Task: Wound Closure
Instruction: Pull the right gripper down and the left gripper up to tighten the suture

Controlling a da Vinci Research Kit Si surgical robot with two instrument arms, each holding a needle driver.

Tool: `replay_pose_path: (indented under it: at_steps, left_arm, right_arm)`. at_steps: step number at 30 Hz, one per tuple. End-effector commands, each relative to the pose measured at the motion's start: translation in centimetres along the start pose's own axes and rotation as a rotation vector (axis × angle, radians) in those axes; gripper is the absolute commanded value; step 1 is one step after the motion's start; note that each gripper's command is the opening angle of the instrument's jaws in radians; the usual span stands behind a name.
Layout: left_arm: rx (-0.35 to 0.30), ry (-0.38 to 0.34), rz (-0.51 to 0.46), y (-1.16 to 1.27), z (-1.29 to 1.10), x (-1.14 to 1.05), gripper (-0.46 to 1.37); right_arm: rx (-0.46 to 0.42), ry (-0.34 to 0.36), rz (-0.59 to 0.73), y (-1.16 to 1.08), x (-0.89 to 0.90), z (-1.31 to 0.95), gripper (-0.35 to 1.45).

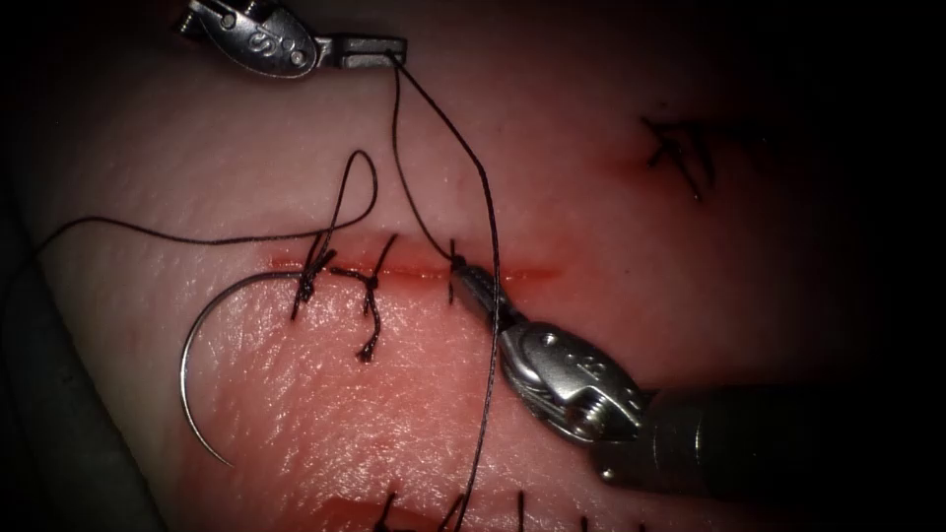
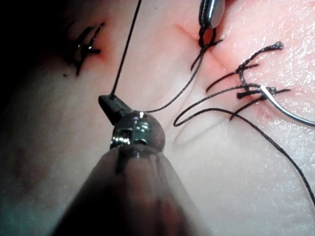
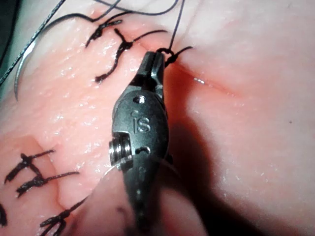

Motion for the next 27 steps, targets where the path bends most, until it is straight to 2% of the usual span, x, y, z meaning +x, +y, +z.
replay_pose_path:
  at_steps: [1, 9, 14, 20, 27]
  left_arm:
    - [-0.002, 0.0, 0.01, -0.01, 0.0, -0.01, -0.35]
    - [-0.012, -0.061, 0.058, -0.16, -0.08, -0.17, -0.35]
    - [-0.023, -0.084, 0.077, -0.24, -0.3, -0.32, -0.35]
    - [-0.02, -0.095, 0.092, -0.31, -0.52, -0.47, -0.35]
    - [-0.019, -0.097, 0.09, -0.37, -0.63, -0.56, -0.35]
  right_arm:
    - [0.0, -0.001, -0.002, 0.0, -0.01, -0.02, -0.35]
    - [0.013, -0.026, -0.013, 0.0, -0.13, -0.08, -0.35]
    - [0.025, -0.032, -0.022, 0.02, -0.26, -0.11, -0.35]
    - [0.026, -0.03, -0.023, 0.03, -0.29, -0.11, -0.35]
    - [0.028, -0.03, -0.024, 0.04, -0.3, -0.12, -0.35]
